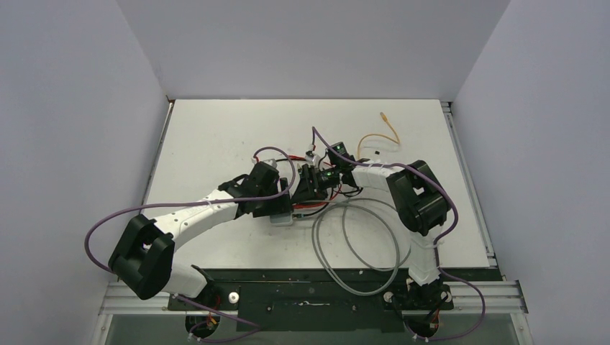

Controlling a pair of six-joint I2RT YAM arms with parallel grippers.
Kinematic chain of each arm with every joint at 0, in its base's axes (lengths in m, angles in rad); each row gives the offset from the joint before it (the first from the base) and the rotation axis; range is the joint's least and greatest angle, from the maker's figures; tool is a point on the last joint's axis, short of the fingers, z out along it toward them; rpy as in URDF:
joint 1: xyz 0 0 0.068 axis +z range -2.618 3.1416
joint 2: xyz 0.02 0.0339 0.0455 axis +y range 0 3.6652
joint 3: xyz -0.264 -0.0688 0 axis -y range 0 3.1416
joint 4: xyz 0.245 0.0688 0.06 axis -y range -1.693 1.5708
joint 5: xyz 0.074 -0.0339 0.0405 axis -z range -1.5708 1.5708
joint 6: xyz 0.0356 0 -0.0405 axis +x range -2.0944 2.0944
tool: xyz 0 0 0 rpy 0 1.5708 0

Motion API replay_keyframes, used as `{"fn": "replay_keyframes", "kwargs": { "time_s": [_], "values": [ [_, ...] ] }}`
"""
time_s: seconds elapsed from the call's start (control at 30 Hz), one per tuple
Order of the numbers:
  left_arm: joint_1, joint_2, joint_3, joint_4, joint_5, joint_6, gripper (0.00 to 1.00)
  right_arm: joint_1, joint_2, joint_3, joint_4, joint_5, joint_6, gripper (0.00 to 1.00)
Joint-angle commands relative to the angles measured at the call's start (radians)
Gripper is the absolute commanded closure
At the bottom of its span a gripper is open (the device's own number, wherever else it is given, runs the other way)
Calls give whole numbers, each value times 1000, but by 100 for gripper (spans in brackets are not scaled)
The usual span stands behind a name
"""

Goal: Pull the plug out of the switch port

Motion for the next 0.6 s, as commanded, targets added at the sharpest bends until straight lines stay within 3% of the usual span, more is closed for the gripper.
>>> {"fn": "replay_keyframes", "kwargs": {
  "time_s": [0.0, 0.17, 0.27, 0.47, 0.57],
  "values": [
    [9, -43, 13, 87, 20, -2, 100, 11, -1, 39, 51, 3, 9, 51],
    [12, -50, 13, 86, 22, 2, 100, 12, 5, 31, 74, 3, 29, 64],
    [12, -52, 11, 87, 22, 2, 100, 13, 8, 30, 74, 1, 29, 63],
    [14, -53, 8, 88, 26, 2, 100, 11, -1, 30, 108, -5, 42, 51],
    [15, -54, 8, 90, 29, 3, 100, 11, -6, 26, 121, -1, 54, 58]
  ]
}}
